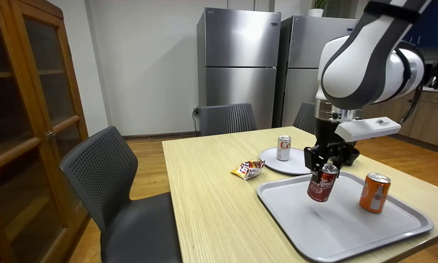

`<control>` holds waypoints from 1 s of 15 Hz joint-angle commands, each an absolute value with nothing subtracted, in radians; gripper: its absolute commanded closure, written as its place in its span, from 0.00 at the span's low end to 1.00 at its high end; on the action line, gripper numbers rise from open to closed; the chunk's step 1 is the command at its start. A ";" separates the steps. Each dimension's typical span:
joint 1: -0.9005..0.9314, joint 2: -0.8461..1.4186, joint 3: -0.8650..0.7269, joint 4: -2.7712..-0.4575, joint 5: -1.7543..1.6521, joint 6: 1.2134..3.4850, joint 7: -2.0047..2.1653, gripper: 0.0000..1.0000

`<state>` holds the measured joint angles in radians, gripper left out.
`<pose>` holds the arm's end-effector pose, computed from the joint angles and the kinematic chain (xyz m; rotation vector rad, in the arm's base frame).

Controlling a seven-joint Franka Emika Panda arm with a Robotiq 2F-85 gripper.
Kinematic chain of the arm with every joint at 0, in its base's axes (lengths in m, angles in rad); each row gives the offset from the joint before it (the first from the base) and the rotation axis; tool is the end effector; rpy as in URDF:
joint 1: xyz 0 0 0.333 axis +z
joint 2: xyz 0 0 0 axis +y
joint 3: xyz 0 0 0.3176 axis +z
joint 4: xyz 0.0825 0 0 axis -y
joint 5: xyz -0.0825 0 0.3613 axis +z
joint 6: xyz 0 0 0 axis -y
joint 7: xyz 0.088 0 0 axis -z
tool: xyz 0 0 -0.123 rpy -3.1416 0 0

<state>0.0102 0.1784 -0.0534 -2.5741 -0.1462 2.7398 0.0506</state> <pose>0.4368 -0.0149 0.2037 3.0750 0.0645 -0.0197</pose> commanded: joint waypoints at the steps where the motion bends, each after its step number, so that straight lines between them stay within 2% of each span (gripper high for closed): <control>1: -0.033 0.228 -0.038 -2.484 -0.080 2.721 -0.052 0.62; 15: -0.089 0.476 -0.009 -2.134 -0.032 2.642 -0.156 0.62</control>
<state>-0.0605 0.4314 -0.0393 -2.2274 -0.0597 2.7067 -0.1132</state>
